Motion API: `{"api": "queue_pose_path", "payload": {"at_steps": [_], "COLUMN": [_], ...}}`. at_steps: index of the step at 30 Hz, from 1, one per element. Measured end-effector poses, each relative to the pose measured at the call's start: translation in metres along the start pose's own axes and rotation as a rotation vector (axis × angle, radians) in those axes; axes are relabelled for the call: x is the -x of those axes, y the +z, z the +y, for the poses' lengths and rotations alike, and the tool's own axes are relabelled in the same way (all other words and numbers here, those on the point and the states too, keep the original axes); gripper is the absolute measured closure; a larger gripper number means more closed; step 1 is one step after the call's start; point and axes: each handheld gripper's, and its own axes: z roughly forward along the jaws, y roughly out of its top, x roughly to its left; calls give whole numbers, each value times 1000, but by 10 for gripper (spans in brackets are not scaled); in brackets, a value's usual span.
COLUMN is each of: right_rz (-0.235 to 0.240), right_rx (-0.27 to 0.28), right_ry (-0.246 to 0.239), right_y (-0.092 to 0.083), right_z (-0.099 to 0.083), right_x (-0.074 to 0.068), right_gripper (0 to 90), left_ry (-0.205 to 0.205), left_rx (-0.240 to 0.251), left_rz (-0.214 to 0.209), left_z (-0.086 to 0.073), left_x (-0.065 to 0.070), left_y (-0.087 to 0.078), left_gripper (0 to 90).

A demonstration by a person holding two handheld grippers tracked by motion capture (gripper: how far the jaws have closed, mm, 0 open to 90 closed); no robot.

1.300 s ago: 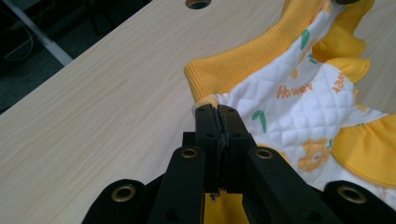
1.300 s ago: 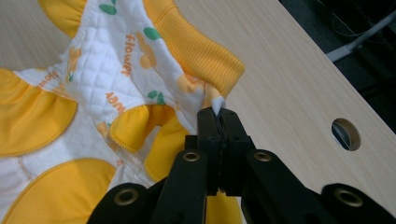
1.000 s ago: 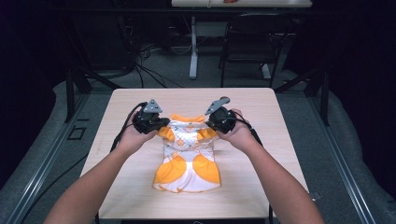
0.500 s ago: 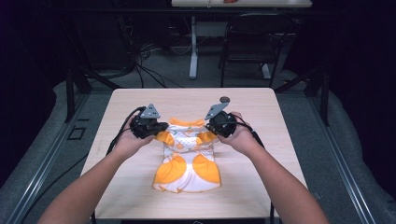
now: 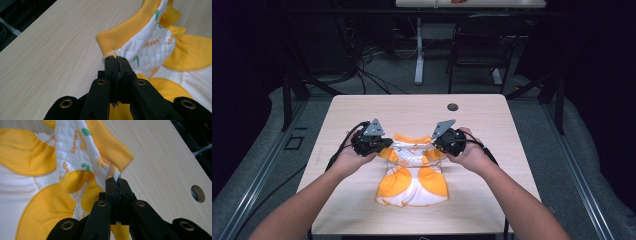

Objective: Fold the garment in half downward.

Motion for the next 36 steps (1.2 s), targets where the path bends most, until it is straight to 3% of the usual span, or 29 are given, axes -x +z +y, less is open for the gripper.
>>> {"api": "queue_pose_path", "payload": {"at_steps": [3,8,12,27,33,36], "right_rz": [0,13,14,47,43,55], "right_rx": [-16,-5,-20,-16,-15,-35], "right_ry": [-15,-1,-31,-54,-83,-101], "right_y": [-2,-1,0,-4,-3,-3], "right_z": [0,-7,-9,-23,-23,-22], "right_x": [-3,-8,-17,-42,-56,-60], "right_gripper": [888,888,888,887,886,886], "left_ry": [5,6,25,71,114,109], "left_rx": [2,4,-9,-11,-32,-31], "left_rz": [-7,-22,-27,-63,-45,-48], "left_z": [-2,-7,-11,-29,-35,-39], "left_x": [3,7,13,37,45,45], "left_y": [-1,-2,-2,-6,-3,-3], "left_gripper": [881,881,881,879,878,878]}}
